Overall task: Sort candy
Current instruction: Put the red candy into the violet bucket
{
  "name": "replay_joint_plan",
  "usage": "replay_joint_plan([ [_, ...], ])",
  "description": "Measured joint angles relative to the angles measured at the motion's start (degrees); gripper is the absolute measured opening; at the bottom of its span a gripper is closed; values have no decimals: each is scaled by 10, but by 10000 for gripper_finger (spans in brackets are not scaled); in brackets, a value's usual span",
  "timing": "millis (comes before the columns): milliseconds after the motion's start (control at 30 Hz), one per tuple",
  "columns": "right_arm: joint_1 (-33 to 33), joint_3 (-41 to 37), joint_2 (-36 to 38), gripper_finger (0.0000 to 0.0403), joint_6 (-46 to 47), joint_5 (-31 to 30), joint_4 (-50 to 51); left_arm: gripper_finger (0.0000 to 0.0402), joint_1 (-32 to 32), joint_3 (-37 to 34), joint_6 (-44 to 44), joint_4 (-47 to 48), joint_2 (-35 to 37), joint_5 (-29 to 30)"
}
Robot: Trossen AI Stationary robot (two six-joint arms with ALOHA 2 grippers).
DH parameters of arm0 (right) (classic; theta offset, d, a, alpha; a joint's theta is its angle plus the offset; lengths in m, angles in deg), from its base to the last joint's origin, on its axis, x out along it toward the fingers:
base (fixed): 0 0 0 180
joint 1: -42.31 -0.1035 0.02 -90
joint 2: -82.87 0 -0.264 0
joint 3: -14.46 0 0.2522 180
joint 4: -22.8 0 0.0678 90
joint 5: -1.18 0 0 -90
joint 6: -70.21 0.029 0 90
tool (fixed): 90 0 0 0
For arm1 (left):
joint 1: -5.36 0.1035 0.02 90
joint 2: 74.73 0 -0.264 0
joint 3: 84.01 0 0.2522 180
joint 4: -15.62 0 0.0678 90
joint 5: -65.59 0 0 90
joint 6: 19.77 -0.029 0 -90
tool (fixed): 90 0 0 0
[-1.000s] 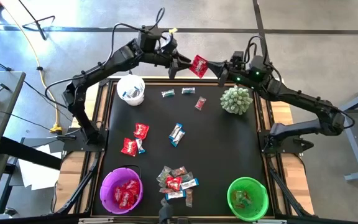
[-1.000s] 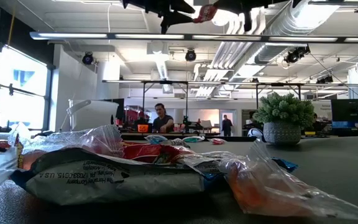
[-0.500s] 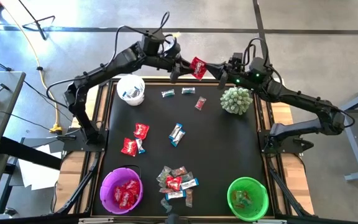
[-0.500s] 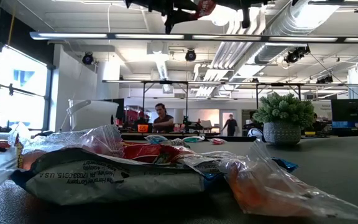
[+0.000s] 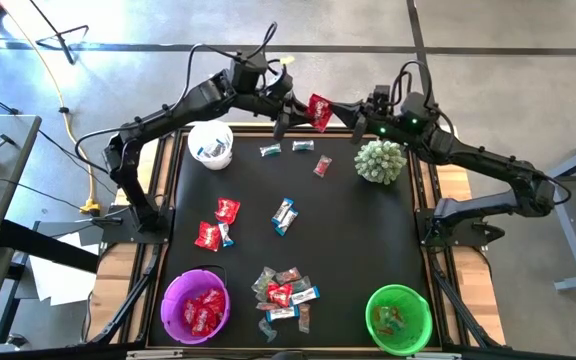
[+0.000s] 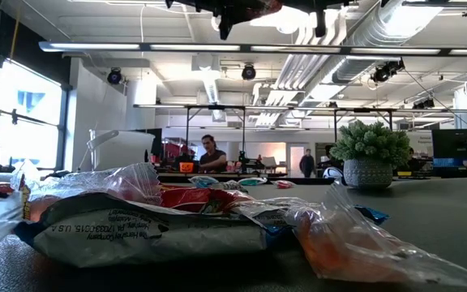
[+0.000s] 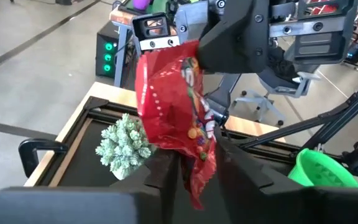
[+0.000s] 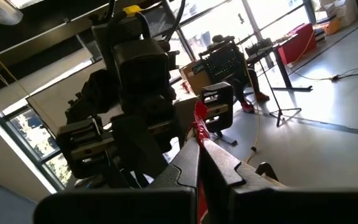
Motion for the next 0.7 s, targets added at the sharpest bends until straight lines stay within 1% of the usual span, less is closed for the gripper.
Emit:
replay_joint_plan([
  [133,-7,0,0,0,0,0,0,23,1,0,4,5,0,0],
  [200,-11,0,0,0,0,0,0,7,2,0,11,5,0,0],
  [400,-15,0,0,0,4,0,0,2,2,0,15,5,0,0],
  [500,-15,0,0,8,4,0,0,1,2,0,15,9,0,0],
  [600,-15,0,0,33,3,0,1,1,2,0,15,21,0,0],
  [700,-15,0,0,71,3,0,1,0,2,0,15,29,0,0],
])
